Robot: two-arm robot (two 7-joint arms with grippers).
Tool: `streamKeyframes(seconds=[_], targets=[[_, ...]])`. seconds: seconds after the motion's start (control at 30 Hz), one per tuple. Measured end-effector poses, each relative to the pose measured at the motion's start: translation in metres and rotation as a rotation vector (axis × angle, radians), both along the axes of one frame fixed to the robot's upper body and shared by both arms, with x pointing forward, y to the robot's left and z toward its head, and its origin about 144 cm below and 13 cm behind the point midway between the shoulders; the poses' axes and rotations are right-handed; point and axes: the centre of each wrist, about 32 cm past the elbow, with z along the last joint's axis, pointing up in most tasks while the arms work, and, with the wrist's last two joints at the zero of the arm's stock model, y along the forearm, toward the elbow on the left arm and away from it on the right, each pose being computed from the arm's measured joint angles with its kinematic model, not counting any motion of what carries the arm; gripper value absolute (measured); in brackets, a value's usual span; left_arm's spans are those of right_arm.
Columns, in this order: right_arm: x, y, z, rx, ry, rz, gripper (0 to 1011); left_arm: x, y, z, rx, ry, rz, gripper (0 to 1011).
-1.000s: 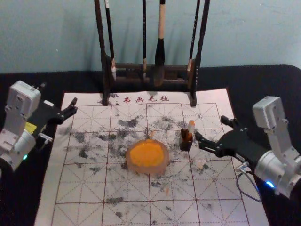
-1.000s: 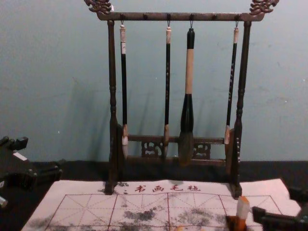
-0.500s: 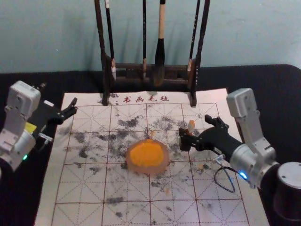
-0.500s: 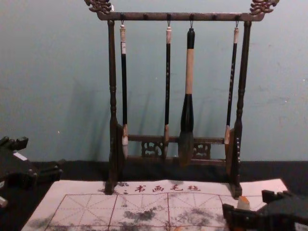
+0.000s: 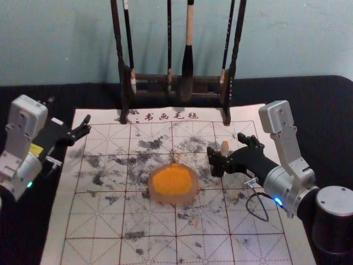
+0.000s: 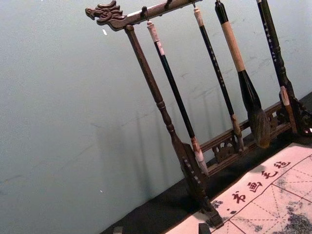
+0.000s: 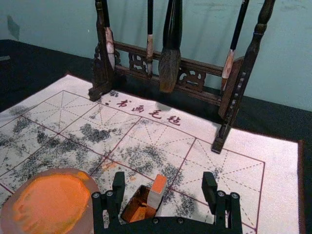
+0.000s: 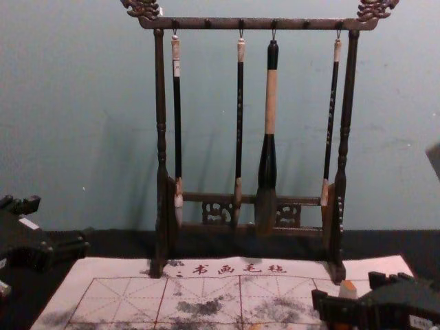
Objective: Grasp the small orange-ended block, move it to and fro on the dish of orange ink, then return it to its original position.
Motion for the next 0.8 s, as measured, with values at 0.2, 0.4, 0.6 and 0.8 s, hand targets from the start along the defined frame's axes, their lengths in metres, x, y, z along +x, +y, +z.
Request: streamKeyframes(seconds=[0.2,0.4,0.6,0.8], targets=[[-0.0002,-0.0004,-0.0002,-0.001,0.0,0.0,1000,0.0,0.0,0.0,0.0,0.0,0.0,1001],[-0.0003,-0.0006,-0.0004,-0.002,0.0,0.001,891,0.0,0.0,0.0,0.0,0.0,0.0,1001],[-0.0005,-0.0005,-0.0004,-0.002,-0.001,0.002,734,0.0,0.0,0.0,0.0,0.0,0.0,1001],[-0.0005,-0.0006,-0.0003,-0.002,-0.001,0.002,534,0.0,0.0,0.0,0.0,0.0,0.0,1001]])
